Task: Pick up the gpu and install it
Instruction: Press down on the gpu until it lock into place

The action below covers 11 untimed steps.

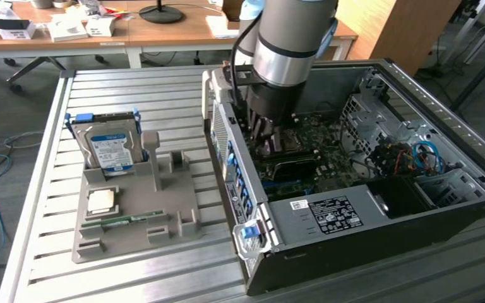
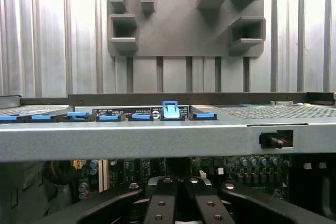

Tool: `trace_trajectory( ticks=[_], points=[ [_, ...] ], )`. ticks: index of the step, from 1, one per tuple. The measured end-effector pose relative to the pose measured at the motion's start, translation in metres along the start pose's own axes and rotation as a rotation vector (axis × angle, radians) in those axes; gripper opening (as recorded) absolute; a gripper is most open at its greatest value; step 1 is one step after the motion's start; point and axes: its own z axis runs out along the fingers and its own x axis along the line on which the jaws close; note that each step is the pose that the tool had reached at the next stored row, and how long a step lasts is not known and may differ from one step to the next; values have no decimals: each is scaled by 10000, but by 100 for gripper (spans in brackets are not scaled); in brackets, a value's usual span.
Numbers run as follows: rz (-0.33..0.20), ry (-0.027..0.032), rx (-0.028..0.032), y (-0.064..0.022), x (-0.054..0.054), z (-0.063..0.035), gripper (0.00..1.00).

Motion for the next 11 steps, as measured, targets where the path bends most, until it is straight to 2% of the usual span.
trace_trajectory(
  ticks=[5, 11],
  points=[
    [7, -23, 22, 50, 2, 1, 11],
    [8, -33, 25, 60, 2, 1, 11]
  ],
)
